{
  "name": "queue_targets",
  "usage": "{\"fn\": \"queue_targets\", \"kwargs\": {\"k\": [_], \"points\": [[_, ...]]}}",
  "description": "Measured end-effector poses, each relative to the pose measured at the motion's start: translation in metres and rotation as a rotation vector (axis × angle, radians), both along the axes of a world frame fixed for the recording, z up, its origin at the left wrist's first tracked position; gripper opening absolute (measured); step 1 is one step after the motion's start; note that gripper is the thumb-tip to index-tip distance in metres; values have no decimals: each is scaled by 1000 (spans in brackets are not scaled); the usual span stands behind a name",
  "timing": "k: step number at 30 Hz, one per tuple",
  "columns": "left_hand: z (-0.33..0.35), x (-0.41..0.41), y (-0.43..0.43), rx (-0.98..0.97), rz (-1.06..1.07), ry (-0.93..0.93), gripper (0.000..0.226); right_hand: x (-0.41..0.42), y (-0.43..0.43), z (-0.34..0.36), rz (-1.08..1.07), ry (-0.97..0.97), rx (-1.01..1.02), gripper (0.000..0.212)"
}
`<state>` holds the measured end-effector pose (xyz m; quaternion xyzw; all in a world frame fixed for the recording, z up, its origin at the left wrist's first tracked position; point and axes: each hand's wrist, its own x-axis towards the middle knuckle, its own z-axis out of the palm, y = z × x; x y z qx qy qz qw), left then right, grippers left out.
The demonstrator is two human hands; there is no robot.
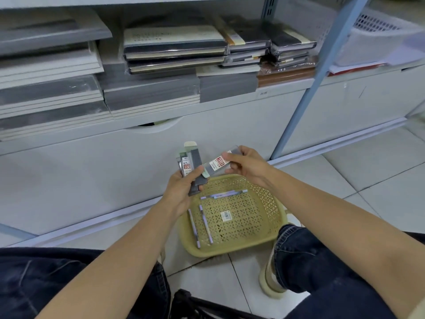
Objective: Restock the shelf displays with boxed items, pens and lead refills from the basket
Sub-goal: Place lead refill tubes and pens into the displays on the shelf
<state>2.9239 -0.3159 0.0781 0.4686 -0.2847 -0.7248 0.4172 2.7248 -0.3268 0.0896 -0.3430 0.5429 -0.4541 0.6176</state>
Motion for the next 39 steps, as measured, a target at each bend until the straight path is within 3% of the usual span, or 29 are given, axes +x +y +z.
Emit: {"fn": "queue_targets", "kwargs": {"k": [4,7,9,12,15,17,21,26,29,32,39], "points": [[11,3,-3,-108,11,-92,28,-7,-1,7,178,10,73,31],[18,4,-7,-194,-46,-194,18,-15,-2,15,434,292,22,11],[22,3,-9,-251,-100,-244,10,-10,-2,20,538,426,-58,13],[30,1,-10,-327,-155,-254,17,0,-5,31,510,488,-200,21],[42,1,-15,-358,-116,-218,26,-5,-12,52,543,506,-215,17],[54,1,-18,-406,-130,-234,21,-14,-17,72,550,498,-222,21],[93,-6,-23,-533,-138,-251,15,-36,-28,130,440,360,-321,13],[171,-20,-36,-712,-85,-219,21,-50,-38,231,207,323,-578,28],[224,-30,-49,-812,-45,-171,20,-59,-45,291,69,265,-754,21],[268,-39,-61,-862,-33,-83,22,-74,-51,345,-70,327,-930,6],[333,-63,-98,-905,-26,-85,23,-126,-77,413,-373,494,-1090,11]]}}
